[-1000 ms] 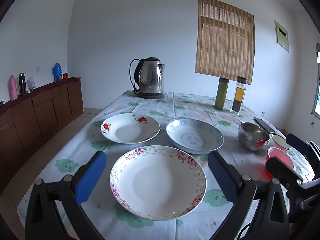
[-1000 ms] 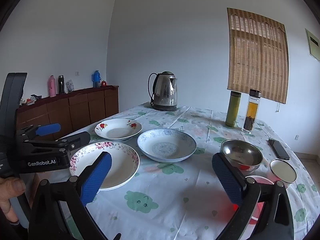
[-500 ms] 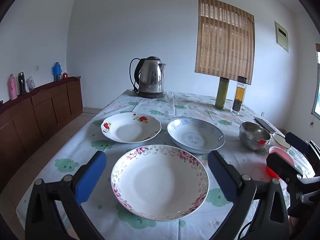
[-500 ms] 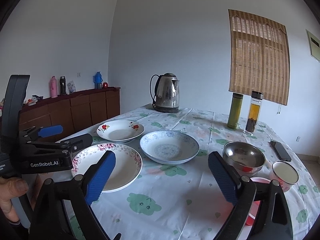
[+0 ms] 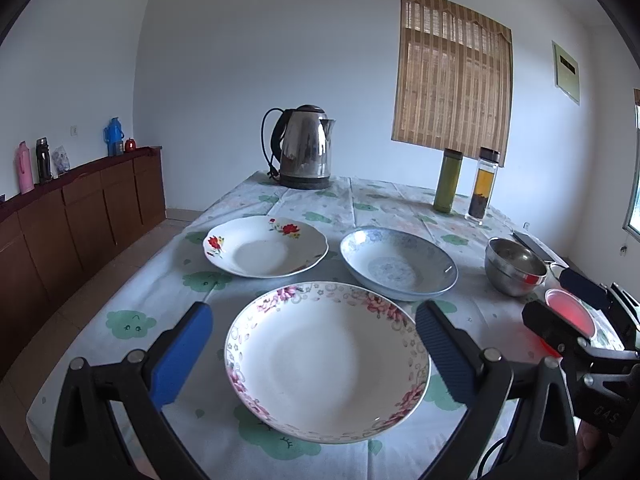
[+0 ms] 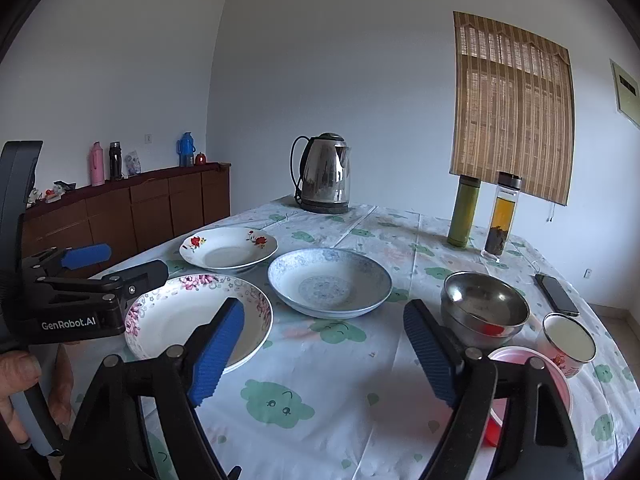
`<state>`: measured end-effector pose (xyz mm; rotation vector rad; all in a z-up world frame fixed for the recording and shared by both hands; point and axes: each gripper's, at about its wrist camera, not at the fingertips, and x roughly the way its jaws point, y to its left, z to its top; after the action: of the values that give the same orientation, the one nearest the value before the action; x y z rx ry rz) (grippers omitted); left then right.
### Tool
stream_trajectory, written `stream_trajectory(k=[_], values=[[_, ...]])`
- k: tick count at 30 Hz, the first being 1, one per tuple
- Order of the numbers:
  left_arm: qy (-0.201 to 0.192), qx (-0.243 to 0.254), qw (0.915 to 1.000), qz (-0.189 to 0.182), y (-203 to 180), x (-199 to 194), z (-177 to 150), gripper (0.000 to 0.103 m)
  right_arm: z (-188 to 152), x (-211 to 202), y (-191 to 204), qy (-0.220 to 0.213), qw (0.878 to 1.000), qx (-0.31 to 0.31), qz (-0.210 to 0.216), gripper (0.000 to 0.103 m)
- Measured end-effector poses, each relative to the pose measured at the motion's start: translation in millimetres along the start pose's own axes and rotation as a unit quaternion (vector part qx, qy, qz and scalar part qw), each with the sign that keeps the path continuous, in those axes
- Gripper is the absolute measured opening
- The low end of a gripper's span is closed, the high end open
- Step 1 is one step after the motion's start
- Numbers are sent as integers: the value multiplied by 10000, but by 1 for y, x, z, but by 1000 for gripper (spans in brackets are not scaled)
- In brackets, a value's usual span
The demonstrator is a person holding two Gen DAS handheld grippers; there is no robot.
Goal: Organize plates and bowls
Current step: 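Move the left tool toward the rim of the pink-floral deep plate, then close the left tool on the pink-floral plate rim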
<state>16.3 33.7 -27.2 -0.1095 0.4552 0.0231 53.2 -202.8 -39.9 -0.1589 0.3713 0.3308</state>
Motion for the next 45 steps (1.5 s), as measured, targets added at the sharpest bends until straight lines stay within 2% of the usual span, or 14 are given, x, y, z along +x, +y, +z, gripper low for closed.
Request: stream_trajectory(k=[4, 6, 9, 11, 14, 20, 23, 25, 28, 32, 34, 38, 43, 45], values=[[38, -18, 10000, 80, 5, 4, -1, 103, 0, 6, 3, 56, 10000, -5, 43, 80], [94, -51, 9999, 103, 9, 8, -3, 103, 0, 11, 6, 118, 9999, -36, 95, 72], [233, -96, 9995, 169, 16, 15, -6, 102, 0, 23, 10, 279, 9993, -42, 225, 68], [312, -132, 9992, 214, 22, 19, -9, 97, 0, 33, 13, 420, 9987, -53, 297, 66], [431, -190, 9986, 246, 30, 25, -12, 87, -3, 48, 14, 659, 9970, -20, 396, 55], [738, -357, 9960, 354, 46, 38, -19, 68, -6, 71, 16, 995, 9942, -65, 412, 54], [855, -481, 9943, 407, 55, 43, -22, 58, -5, 81, 19, 1198, 9914, -99, 527, 44], [930, -514, 9934, 428, 58, 45, -23, 52, -5, 87, 21, 1288, 9899, -123, 581, 42], [1087, -572, 9917, 377, 61, 50, -26, 46, -5, 94, 26, 1384, 9881, -158, 658, 40], [1231, -519, 9904, 351, 60, 56, -27, 36, -5, 105, 29, 1587, 9842, -238, 747, 31], [1333, -520, 9893, 285, 60, 59, -27, 27, -6, 109, 30, 1668, 9826, -264, 775, 26], [1477, -570, 9873, 147, 62, 63, -29, 22, -10, 117, 32, 1840, 9784, -291, 897, 22], [1608, -541, 9854, 130, 60, 67, -30, 22, -12, 124, 38, 1980, 9743, -398, 1000, 20], [1637, -537, 9849, 153, 60, 69, -29, 18, -12, 123, 41, 1984, 9735, -467, 1035, 15]])
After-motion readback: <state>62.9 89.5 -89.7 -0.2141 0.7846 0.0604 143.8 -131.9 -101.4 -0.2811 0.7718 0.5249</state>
